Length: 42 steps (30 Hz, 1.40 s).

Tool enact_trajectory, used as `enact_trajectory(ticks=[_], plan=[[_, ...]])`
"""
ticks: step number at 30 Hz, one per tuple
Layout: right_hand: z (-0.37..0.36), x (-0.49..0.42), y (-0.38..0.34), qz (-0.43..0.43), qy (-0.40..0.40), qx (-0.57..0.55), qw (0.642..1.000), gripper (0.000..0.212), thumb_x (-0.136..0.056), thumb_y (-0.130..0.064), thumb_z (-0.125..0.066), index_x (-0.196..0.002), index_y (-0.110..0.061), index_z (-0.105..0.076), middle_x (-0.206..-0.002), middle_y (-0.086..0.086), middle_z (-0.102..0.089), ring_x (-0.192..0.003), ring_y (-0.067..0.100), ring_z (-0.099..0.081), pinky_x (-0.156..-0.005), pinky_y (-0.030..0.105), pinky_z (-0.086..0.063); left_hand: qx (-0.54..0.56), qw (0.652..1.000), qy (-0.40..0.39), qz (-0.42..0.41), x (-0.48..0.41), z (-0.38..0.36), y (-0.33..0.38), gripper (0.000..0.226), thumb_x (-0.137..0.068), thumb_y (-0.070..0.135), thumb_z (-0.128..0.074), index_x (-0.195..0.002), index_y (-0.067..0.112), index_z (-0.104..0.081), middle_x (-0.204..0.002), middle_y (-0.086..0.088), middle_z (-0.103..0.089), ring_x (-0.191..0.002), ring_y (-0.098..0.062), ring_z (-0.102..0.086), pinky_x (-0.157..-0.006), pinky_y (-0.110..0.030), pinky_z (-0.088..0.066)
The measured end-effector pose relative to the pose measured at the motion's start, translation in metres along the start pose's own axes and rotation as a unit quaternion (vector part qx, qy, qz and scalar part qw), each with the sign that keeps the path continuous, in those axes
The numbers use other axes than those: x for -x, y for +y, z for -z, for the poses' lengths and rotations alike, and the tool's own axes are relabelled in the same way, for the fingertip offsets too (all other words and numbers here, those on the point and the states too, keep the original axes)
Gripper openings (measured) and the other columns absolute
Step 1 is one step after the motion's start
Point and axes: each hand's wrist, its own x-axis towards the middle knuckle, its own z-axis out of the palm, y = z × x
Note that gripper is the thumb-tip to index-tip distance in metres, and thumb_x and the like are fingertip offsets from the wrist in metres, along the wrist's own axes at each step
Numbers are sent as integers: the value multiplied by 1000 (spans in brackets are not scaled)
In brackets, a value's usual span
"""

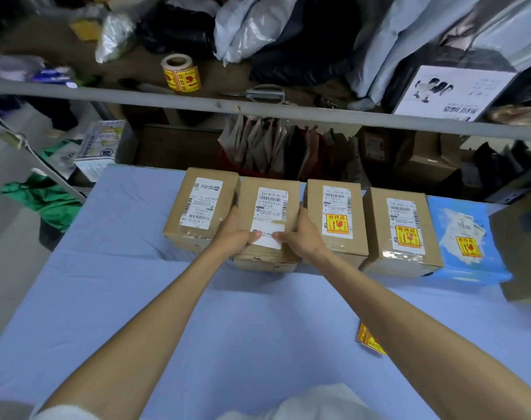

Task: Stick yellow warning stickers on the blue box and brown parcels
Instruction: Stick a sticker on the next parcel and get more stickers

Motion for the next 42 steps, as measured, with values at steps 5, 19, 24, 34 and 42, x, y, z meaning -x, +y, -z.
enact_trajectory(ticks=[5,19,24,34,42], plan=[[-5,57,21,18,-12,-26,999,78,-71,-12,-80,-135,-12,-35,-130,3,-57,-116,20,-55,-95,38,-48,34,999,2,12,62,-11,-21,74,-76,4,-76,-139,12,-38,-131,-4,-59,-121,-21,-54,-106,-41,-41],[25,162,103,-39,-27,-44,998,73,-74,-20,-79,-129,-44,-38,-98,-32,-50,-86,-9,-55,-71,14,-48,29,999,-28,32,160,-80,-57,74,-73,16,-80,-135,28,-39,-125,5,-60,-110,-16,-57,-93,-34,-49],[48,172,119,-61,-8,-61,996,76,-73,-18,-80,-132,-42,-38,-98,-27,-52,-92,2,-56,-77,23,-51,17,998,-47,27,165,-107,-46,76,-74,15,-80,-136,26,-37,-127,2,-58,-110,-16,-54,-94,-33,-47],[71,174,132,-81,-6,-68,994,86,-74,-22,-81,-143,-34,-32,-118,-10,-52,-113,16,-53,-94,39,-51,-12,998,-58,27,161,-132,-31,77,-80,10,-74,-142,23,-31,-137,-3,-53,-121,-22,-51,-96,-32,-44],[74,171,136,-80,-13,-60,995,86,-74,-26,-81,-143,-34,-32,-121,-6,-54,-109,17,-58,-89,39,-54,7,998,-49,34,161,-134,-34,77,-81,11,-74,-143,27,-31,-136,0,-54,-109,-12,-49,-93,-29,-44]])
